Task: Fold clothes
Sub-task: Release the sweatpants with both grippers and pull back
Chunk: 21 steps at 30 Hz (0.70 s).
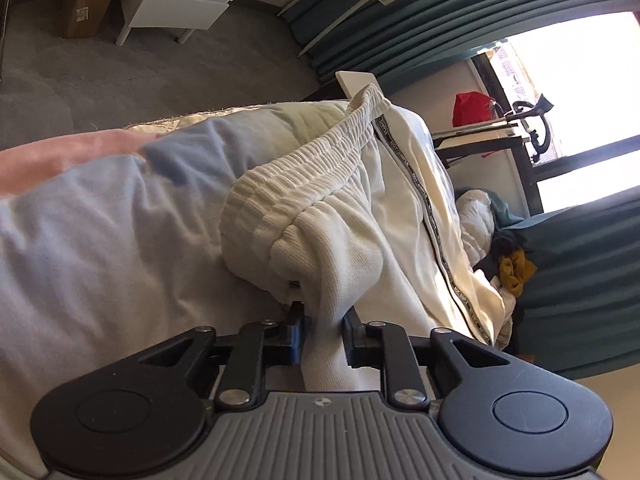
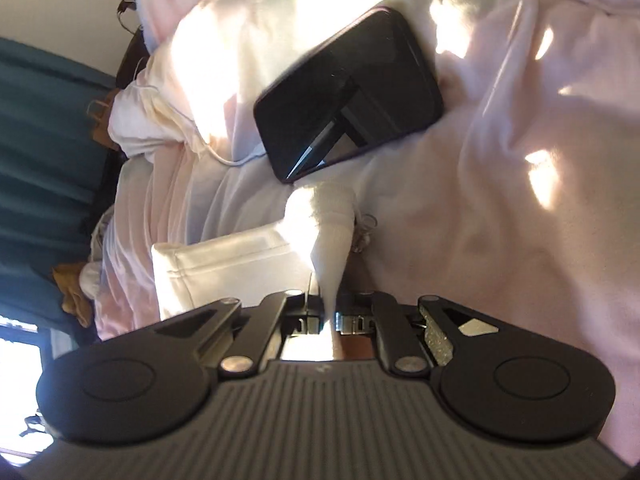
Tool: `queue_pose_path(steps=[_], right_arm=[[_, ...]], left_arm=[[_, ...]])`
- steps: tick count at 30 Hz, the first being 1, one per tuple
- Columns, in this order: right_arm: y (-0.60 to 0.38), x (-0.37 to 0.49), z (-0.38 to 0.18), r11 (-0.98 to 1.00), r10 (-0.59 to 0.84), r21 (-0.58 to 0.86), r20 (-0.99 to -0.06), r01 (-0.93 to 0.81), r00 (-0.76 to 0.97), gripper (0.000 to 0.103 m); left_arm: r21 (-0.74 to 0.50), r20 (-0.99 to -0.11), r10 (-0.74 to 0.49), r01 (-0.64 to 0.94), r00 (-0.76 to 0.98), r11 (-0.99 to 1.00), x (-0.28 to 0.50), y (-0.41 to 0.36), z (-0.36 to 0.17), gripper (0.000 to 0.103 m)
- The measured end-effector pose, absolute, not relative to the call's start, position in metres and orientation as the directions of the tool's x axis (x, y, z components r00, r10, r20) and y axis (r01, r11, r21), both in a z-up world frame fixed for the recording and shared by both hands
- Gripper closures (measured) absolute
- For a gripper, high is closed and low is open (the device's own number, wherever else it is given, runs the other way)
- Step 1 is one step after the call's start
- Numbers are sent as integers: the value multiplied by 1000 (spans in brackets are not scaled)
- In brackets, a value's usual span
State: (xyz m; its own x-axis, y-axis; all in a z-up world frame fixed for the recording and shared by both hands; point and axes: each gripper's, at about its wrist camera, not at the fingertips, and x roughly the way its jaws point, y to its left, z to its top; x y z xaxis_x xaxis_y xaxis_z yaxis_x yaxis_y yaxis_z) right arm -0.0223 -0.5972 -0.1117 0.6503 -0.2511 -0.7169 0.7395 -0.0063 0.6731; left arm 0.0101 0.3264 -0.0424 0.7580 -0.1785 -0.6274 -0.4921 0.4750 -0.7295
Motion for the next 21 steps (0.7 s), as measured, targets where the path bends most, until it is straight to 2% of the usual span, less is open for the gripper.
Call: queue_pose_path(steps=[3, 5, 7, 9, 11, 13, 15, 21], right_arm=[[-595, -20, -110, 0, -250, 672, -717, 741, 650, 95], [-593, -21, -108, 0, -253, 674, -715, 739, 651, 94], [-593, -22, -103, -7, -266, 677, -711, 736, 651, 93], [-592, -17, -96, 29, -280, 649, -725, 760, 629, 91], [-591, -13, -87, 70, -302, 615, -737, 785, 605, 85], [-589, -10, -75, 117, -345, 589, -731, 800, 589, 73], [-586, -8, -62, 170, -390, 566, -713, 807, 583, 54], [-559, 4, -16, 442, -473, 499, -577, 746, 666, 53]], left_arm=[[-698, -646, -165, -490, 745, 521, 9, 323, -46, 59], [-675, -649, -133, -487, 749, 554, 3, 319, -40, 56], [-640, -653, -97, -479, 751, 600, -2, 314, -30, 44], [-583, -665, -36, -489, 746, 649, -7, 308, -16, 23], [-528, -659, 21, -483, 752, 699, -14, 300, -3, 21], [-481, -649, 48, -458, 759, 747, -20, 291, 9, 17], [-442, -635, 61, -427, 770, 789, -23, 279, 21, 17], [-306, -575, 107, -334, 811, 891, -19, 228, 52, 16]])
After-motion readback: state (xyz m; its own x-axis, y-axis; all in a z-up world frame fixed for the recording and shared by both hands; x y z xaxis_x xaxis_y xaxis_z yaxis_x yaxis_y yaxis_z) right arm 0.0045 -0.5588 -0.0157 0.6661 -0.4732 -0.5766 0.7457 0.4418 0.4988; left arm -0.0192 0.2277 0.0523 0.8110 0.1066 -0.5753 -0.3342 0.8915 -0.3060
